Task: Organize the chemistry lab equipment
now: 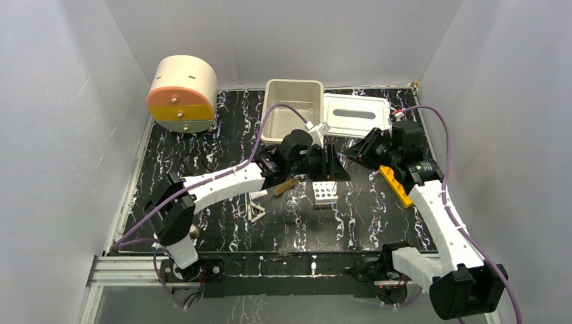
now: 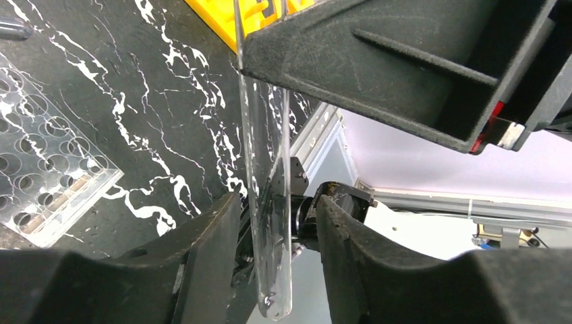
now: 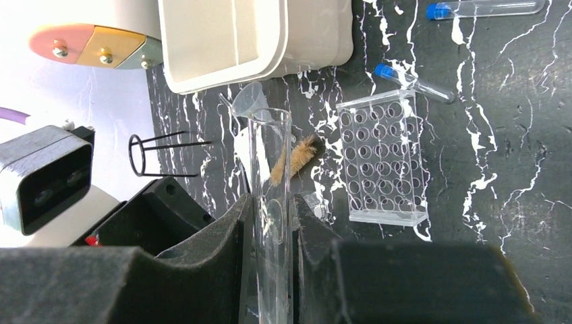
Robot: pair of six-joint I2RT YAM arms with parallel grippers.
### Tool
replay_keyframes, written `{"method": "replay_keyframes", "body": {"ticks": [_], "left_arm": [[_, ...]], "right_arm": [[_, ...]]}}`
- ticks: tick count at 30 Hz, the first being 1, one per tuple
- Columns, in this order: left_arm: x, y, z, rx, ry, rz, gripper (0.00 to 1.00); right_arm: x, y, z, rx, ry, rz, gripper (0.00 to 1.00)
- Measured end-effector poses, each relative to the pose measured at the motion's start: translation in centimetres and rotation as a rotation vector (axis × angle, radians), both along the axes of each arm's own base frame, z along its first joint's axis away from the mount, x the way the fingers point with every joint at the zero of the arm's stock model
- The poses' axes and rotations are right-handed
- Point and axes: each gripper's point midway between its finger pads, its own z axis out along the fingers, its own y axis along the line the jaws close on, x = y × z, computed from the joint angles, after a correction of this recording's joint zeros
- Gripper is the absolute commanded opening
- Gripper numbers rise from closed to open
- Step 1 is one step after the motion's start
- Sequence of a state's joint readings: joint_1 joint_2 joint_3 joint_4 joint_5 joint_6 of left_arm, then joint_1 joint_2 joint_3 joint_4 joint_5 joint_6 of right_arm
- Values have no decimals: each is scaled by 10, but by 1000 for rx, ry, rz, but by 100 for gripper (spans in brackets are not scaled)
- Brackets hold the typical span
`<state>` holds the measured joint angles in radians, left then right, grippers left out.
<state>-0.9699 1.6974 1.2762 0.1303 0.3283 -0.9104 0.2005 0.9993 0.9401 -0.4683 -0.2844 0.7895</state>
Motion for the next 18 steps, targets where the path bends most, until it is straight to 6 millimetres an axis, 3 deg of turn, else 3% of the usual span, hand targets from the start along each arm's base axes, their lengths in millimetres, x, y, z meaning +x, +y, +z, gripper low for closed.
{"method": "replay_keyframes", "body": {"ticks": [7, 8, 11, 12, 15, 18], "left_arm": [[-1, 1, -2, 9, -4, -10, 11], [-1, 1, -4, 15, -4, -10, 10], [0, 2, -9, 36, -21, -23, 9], [0, 3, -11, 47, -31, -29, 9], [-1, 7, -9, 98, -91, -72, 9], [2, 17, -8, 149, -183, -133, 9]], "right_arm": [[0, 3, -2, 18, 24, 6, 19], [0, 3, -2, 18, 24, 6, 23], [1, 3, -6, 7, 32, 15, 56], [1, 4, -6, 1, 34, 29, 61], [10, 7, 2, -42, 32, 102, 70], [19, 13, 21, -39, 34, 188, 70]]}}
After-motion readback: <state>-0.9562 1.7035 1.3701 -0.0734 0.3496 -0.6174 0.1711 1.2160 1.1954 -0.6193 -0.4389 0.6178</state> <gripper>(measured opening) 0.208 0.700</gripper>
